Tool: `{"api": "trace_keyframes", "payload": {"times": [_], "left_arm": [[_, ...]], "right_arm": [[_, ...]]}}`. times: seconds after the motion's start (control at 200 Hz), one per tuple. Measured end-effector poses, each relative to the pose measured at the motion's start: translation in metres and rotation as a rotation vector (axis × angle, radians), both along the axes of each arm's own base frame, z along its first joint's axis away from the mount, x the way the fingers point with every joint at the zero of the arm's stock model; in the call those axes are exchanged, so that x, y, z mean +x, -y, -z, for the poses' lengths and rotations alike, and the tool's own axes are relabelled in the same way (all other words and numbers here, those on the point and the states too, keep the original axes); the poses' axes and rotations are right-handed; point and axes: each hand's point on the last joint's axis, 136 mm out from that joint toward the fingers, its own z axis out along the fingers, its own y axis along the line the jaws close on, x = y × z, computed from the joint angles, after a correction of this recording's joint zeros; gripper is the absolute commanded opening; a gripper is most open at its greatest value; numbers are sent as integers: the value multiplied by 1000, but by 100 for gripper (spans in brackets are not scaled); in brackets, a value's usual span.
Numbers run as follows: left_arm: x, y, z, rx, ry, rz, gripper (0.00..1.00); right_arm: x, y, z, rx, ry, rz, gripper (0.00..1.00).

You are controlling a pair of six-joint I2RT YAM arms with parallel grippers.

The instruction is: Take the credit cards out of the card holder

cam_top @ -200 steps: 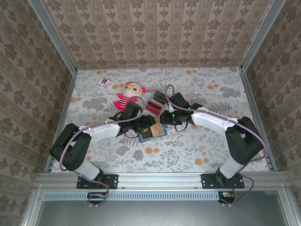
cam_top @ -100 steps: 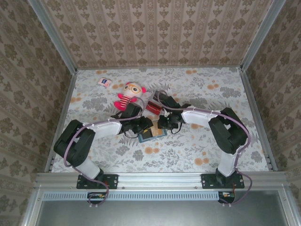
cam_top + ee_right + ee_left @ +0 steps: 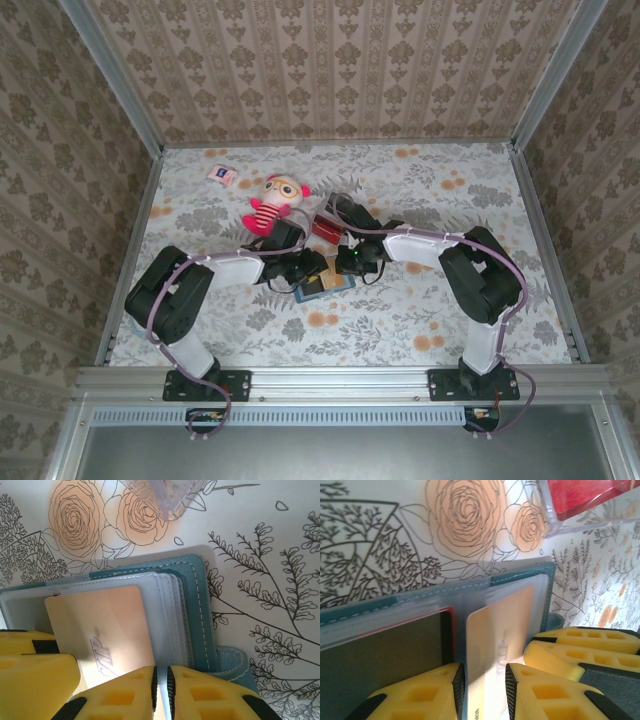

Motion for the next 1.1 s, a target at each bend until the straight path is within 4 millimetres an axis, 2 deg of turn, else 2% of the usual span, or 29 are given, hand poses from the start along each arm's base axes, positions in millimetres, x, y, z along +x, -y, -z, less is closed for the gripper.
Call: {"api": "trace_keyframes", "payload": {"times": [0.2, 0.385, 0.465, 0.595, 1.1], "left_arm": [[-1, 4, -3, -27, 9, 18, 25], [-5, -2, 3, -60, 13, 33, 23], [-7, -4, 2, -80, 25, 41, 19], [-10, -3, 0, -104, 35, 58, 18], [-6, -6, -3, -141, 49, 63, 7]], "right_arm": [[1, -1, 1, 8, 6, 4, 19], [2, -1, 2, 21, 2, 19, 19], [1, -1, 2, 28, -3, 23, 19], [2, -1, 2, 31, -4, 25, 19], [2, -1, 2, 37, -8, 35, 19]]}}
